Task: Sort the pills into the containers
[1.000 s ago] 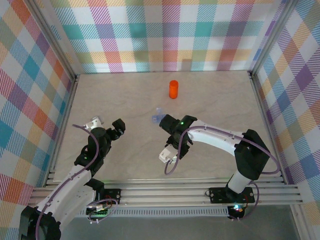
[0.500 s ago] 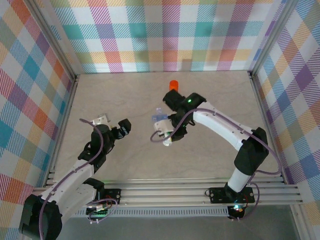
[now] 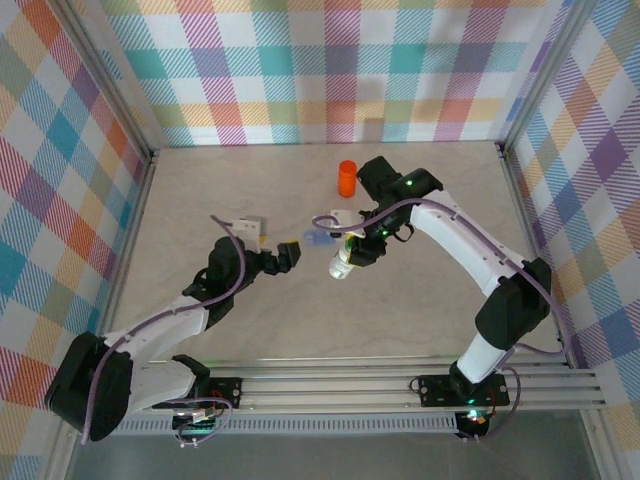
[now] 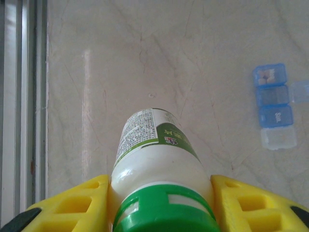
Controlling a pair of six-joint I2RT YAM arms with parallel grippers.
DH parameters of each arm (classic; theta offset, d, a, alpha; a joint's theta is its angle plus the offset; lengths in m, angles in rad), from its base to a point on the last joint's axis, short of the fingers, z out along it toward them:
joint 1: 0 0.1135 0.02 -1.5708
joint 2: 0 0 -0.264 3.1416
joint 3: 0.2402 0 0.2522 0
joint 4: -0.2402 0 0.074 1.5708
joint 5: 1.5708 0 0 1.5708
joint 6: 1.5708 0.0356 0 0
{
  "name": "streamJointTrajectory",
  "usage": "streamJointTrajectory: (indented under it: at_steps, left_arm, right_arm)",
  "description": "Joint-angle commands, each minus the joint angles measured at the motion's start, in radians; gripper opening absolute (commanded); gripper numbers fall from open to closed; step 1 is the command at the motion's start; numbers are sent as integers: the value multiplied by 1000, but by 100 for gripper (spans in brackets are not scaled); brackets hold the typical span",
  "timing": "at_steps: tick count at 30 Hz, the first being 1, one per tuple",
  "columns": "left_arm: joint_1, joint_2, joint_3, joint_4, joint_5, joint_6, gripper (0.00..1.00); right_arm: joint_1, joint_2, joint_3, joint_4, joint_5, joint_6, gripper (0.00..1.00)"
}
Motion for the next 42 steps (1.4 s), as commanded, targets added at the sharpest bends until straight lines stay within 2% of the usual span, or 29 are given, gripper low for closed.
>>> streamJointTrajectory:
  at_steps: [1, 5, 8, 14, 21, 32, 42]
  left_arm:
    - [-42, 72, -21, 194, 208, 285, 100]
    - [-50, 128, 37, 123, 395, 439, 100]
    - [-54, 147, 69, 104, 437, 485, 100]
    - [-72, 191, 103, 98, 522, 512, 96]
    - [-112, 197, 127, 114, 534, 506, 87]
    - [-158, 163, 157, 93, 562, 488, 76]
    - [-179, 171, 187, 71, 536, 483, 64]
  right_arm:
    - [-29, -44, 34, 30, -109, 24, 16]
    - [-55, -50, 8, 30, -117, -5, 15]
    - [-64, -63, -16, 37, -152, -16, 14]
    - [-72, -89, -24, 66, -320, -9, 15]
    - [-72, -88, -53, 104, -440, 4, 15]
    - [-72, -87, -106, 194, -457, 62, 16]
    - [-71, -93, -131, 211, -457, 76, 16]
